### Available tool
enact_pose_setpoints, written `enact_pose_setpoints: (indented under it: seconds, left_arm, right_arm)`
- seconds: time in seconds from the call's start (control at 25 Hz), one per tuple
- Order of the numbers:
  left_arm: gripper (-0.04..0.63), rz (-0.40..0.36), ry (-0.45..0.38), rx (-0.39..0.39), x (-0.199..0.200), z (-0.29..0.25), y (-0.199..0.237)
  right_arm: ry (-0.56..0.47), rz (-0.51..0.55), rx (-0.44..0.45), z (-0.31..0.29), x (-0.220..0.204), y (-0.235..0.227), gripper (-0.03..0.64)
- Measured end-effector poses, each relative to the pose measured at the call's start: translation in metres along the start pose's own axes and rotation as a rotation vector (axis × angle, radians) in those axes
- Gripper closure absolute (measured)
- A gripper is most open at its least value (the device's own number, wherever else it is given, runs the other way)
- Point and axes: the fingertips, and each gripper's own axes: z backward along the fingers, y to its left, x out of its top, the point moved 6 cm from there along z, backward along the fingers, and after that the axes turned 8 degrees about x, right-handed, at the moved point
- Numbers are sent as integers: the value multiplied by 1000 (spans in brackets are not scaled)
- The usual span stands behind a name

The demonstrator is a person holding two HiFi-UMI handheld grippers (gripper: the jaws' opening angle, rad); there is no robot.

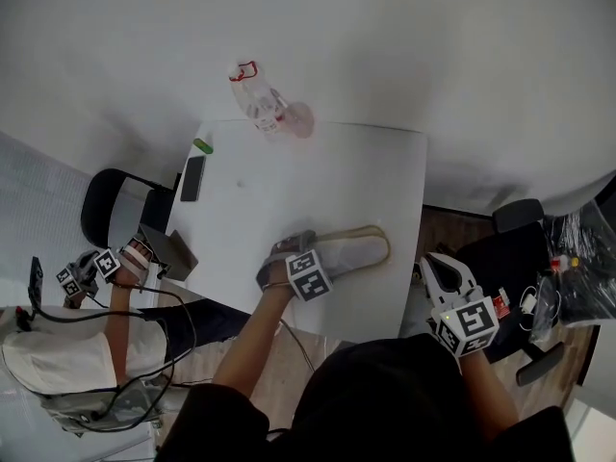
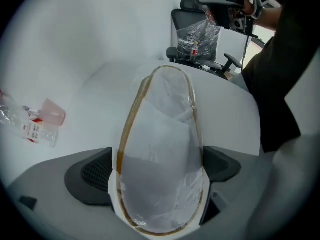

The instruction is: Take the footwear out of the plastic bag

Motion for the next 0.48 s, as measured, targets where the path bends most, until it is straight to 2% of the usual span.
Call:
enact_pose_setpoints:
  seconds: [0.32, 0.48]
  left_arm:
    - [54, 2, 53, -156, 6, -9, 2]
    - [54, 10, 58, -188, 6, -11, 5]
  right_arm:
    - [16, 6, 30, -12, 3, -6, 599]
    - [23, 0, 38, -17, 2, -8, 599]
